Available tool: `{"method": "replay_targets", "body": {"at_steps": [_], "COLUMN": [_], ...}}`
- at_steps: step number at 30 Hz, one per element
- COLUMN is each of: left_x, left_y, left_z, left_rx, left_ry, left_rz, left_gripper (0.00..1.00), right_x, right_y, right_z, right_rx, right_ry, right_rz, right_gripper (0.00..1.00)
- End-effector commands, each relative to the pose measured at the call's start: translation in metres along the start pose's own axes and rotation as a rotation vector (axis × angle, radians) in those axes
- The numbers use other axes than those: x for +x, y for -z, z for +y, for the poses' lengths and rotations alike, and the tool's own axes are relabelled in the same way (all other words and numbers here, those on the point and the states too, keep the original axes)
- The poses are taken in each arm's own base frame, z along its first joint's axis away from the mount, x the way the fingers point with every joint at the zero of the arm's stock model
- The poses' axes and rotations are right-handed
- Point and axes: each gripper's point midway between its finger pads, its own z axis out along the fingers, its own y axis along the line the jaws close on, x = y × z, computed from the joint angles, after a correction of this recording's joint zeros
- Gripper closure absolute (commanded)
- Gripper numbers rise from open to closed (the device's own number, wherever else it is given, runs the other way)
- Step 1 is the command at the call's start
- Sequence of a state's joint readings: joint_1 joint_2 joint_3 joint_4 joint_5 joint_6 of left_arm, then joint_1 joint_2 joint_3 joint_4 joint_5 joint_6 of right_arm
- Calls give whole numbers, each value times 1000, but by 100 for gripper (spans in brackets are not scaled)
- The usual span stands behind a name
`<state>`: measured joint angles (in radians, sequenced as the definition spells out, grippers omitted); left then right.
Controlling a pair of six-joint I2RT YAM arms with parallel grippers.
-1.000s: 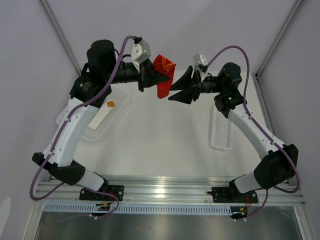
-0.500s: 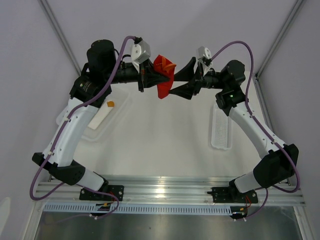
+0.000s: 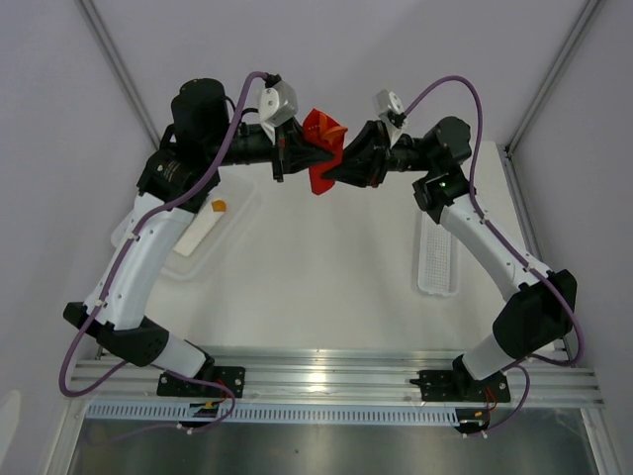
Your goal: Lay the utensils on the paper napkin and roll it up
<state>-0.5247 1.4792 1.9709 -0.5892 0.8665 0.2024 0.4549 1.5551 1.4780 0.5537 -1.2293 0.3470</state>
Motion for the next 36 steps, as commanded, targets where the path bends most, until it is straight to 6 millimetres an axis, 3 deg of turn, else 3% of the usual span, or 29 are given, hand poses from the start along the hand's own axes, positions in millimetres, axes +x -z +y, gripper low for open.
{"method": "replay_targets", "body": {"at_steps": [1, 3, 8, 11, 16, 26, 33, 36], "left_x": [-13, -13, -14, -12, -13, -12, -18, -18], "left_y": [6, 6, 7, 6, 8, 11, 17, 21], "left_z": [-4, -4, -2, -2, -1, 0, 6, 8], "left_rx": [6, 4, -6, -10, -22, -48, -89, -106], "left_ry": [-42, -46, -43, -22, -9, 27, 13, 2], "left_rz": [-24, -25, -23, -20, -19, -15, -23, -17], "left_gripper": [99, 99, 98, 74, 62, 63, 71, 60], "right_x": [-21, -18, -14, -18, -31, -46, -43, -38], "right_y": [-3, -1, 1, 1, 2, -1, -2, -4], "right_z": [12, 14, 13, 10, 9, 12, 8, -2], "right_rx": [-58, -67, -52, -16, 13, 14, 13, 41], "right_ry": [91, 95, 116, 131, 163, 164, 134, 82], "right_rz": [-17, -6, 5, -24, -101, -200, -206, -196], "right_gripper": [84, 93, 100, 100, 100, 100, 100, 100]}}
